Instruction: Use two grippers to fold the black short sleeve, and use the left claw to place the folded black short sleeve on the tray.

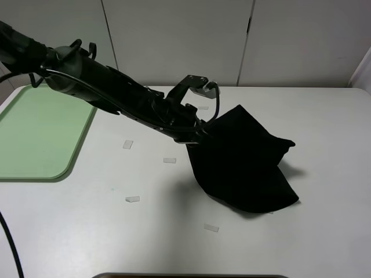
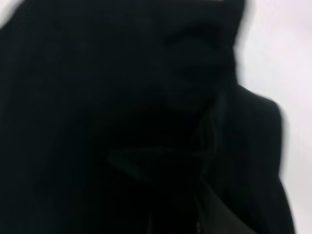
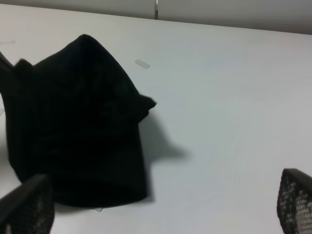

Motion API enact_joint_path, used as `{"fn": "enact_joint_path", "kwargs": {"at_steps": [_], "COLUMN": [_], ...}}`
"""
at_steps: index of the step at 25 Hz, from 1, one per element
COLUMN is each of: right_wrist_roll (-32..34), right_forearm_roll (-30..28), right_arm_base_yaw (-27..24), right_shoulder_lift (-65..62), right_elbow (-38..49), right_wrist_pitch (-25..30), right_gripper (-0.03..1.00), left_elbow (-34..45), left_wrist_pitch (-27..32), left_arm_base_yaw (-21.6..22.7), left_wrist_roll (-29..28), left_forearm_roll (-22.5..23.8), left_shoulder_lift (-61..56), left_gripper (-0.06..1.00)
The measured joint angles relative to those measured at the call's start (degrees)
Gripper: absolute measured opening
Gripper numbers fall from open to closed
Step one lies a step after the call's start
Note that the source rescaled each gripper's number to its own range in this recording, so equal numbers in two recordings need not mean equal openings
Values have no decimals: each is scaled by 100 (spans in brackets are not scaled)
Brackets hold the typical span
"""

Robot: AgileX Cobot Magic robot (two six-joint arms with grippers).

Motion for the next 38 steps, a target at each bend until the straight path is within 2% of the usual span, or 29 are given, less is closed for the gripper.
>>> {"fn": "enact_joint_path", "kwargs": {"at_steps": [5, 13, 16, 21, 22, 26, 30, 34, 37, 38], "right_wrist_roll": [0, 0, 0, 0, 0, 0, 0, 0, 0, 0], "right_forearm_roll": [0, 0, 0, 0, 0, 0, 0, 0, 0, 0], "right_arm_base_yaw": [0, 0, 0, 0, 0, 0, 0, 0, 0, 0], "right_shoulder_lift": [0, 0, 0, 0, 0, 0, 0, 0, 0, 0], "right_elbow": [0, 0, 0, 0, 0, 0, 0, 0, 0, 0], "right_wrist_pitch": [0, 0, 0, 0, 0, 0, 0, 0, 0, 0], "right_gripper": [100, 100, 100, 100, 100, 100, 100, 100, 100, 100], "left_elbow": [0, 0, 0, 0, 0, 0, 0, 0, 0, 0], "left_wrist_pitch": [-138, -256, -147, 581, 581, 1484, 1807, 1777, 1177, 1177], "left_arm_base_yaw": [475, 1224, 1234, 856, 856, 287, -112, -435, -599, -599], "left_wrist_roll": [260, 308, 308, 278, 278, 272, 272, 272, 131, 131], "left_forearm_roll": [176, 908, 914, 909, 909, 929, 1053, 1280, 1267, 1267], "left_shoulder_lift": [0, -202, -216, -216, -216, -216, -216, -216, -216, -216], "left_gripper": [10, 10, 10, 10, 10, 10, 10, 10, 13, 13]}}
